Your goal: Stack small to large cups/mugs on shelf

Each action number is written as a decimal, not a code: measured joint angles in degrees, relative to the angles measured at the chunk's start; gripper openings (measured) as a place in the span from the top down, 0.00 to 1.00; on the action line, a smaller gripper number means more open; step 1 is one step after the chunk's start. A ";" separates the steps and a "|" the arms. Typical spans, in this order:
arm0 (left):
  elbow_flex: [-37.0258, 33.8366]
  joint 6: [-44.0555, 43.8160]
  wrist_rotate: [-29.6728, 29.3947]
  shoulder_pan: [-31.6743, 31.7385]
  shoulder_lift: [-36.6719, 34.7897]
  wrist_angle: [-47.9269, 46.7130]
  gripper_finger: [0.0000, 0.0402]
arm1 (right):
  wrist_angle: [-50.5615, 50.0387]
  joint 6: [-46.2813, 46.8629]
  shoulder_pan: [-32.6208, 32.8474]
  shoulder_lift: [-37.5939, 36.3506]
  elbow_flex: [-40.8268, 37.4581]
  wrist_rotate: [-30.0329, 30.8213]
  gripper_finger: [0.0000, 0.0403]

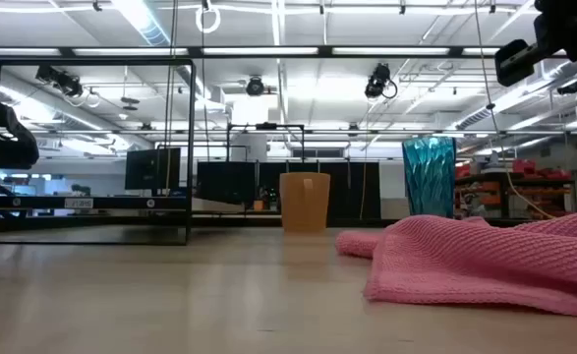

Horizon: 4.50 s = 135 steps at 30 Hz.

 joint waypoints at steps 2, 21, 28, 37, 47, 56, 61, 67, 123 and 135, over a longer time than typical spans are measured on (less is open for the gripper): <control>0.01 0.01 0.00 0.01 -0.02 0.01 0.92 | 0.02 0.00 0.02 0.00 0.01 0.00 0.96; 0.01 0.00 0.01 0.01 -0.01 0.01 0.93 | 0.00 0.00 0.00 0.00 0.02 0.00 0.96; 0.00 0.02 0.00 0.00 -0.02 0.02 0.90 | 0.00 0.00 0.00 0.00 0.02 0.00 0.96; 0.00 0.02 0.00 0.00 0.00 0.02 0.92 | 0.02 0.00 0.00 0.00 0.00 0.00 0.96; 0.01 5.74 -0.39 0.00 -0.02 0.28 0.91 | 0.00 0.00 0.00 0.02 0.00 0.00 0.96; 0.00 9.01 -0.44 0.00 -0.01 3.52 0.93 | 0.00 -0.22 0.00 0.00 0.00 0.20 0.96; 0.00 15.44 -2.05 0.63 -0.02 11.12 0.94 | 0.02 -0.66 -0.03 0.00 0.01 3.45 0.96; 0.00 19.75 -8.37 3.12 -0.04 27.38 0.97 | 0.29 -0.66 -0.02 0.02 0.91 12.37 0.96; 55.44 64.28 -33.85 14.67 20.82 28.43 0.89 | -33.60 -12.18 -4.29 43.78 71.89 47.82 0.96; 63.99 62.06 -38.27 0.11 16.01 11.24 0.95 | -42.81 -8.09 -20.37 55.04 80.71 21.54 0.96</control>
